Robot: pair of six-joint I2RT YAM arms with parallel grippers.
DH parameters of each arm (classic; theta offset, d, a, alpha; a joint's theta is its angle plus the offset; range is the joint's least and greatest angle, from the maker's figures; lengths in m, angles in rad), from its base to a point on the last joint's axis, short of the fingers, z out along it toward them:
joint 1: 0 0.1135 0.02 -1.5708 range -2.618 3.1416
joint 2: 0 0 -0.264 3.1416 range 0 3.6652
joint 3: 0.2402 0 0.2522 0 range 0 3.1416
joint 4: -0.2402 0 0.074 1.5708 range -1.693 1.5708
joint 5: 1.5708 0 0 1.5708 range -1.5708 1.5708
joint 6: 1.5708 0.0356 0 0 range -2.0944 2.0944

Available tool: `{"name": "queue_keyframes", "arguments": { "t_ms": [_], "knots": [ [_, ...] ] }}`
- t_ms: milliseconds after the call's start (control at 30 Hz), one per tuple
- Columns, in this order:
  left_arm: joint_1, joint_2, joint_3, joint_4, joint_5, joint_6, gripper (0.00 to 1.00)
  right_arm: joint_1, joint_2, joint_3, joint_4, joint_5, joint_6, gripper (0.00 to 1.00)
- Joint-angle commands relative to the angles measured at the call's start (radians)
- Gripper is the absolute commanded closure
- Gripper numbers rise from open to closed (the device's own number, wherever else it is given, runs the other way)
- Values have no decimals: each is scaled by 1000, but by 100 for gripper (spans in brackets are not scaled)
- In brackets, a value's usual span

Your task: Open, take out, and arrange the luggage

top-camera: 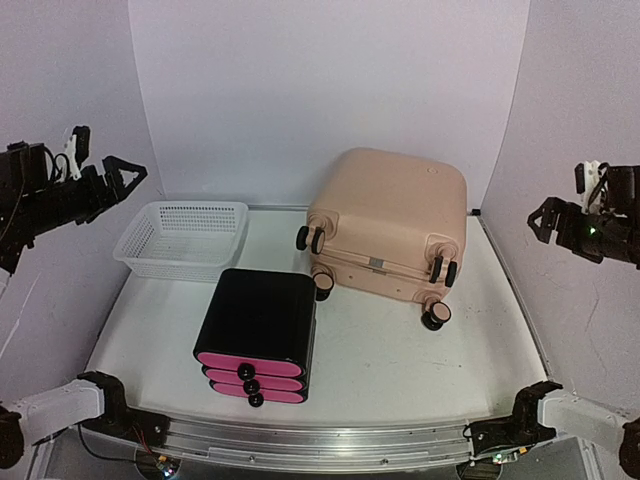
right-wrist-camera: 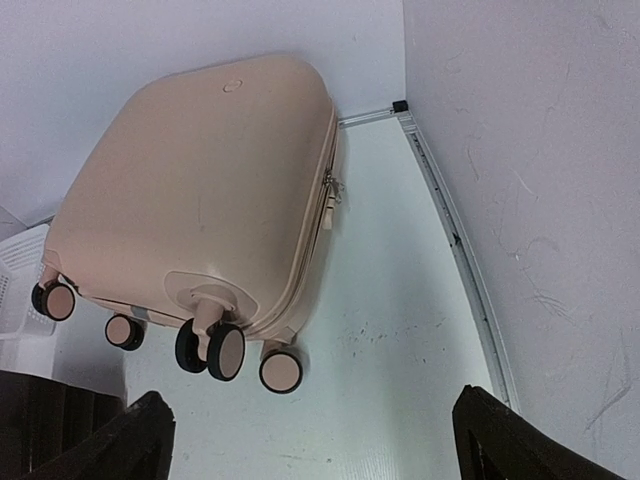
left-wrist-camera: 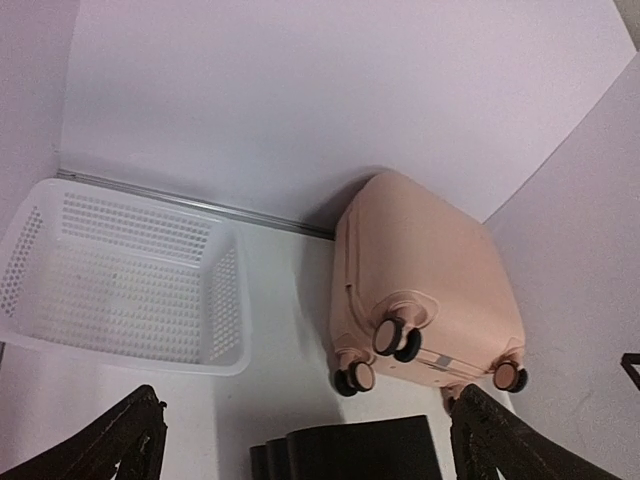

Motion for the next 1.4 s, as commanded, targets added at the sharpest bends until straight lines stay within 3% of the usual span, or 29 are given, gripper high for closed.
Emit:
{"name": "queue_keyframes", "arguments": {
  "t_ms": [0, 367, 567, 767, 900, 1067, 1367],
  "knots": [
    [-123, 96, 130, -60, 22, -63, 0, -10, 80, 120, -133, 37, -22, 2],
    [-795, 496, 407, -113, -245, -84, 1, -17, 158, 182, -232, 4, -31, 2],
    [-1047, 825, 659, -162, -326, -57, 3, -19, 149, 189, -252, 1, -38, 2],
    [-1147, 1127, 919, -263, -317, -49, 6, -20, 124, 186, -263, 15, -45, 2],
    [-1173, 1239, 983, -313, -320, -75, 8, -20, 116, 183, -265, 22, -47, 2],
    [-1206, 1303, 949, -398, -345, -134, 12, -20, 115, 178, -265, 19, -45, 2],
    [-1223, 1283, 779, -466, -452, -204, 12, -21, 129, 138, -241, -23, -18, 2]
  ]
}}
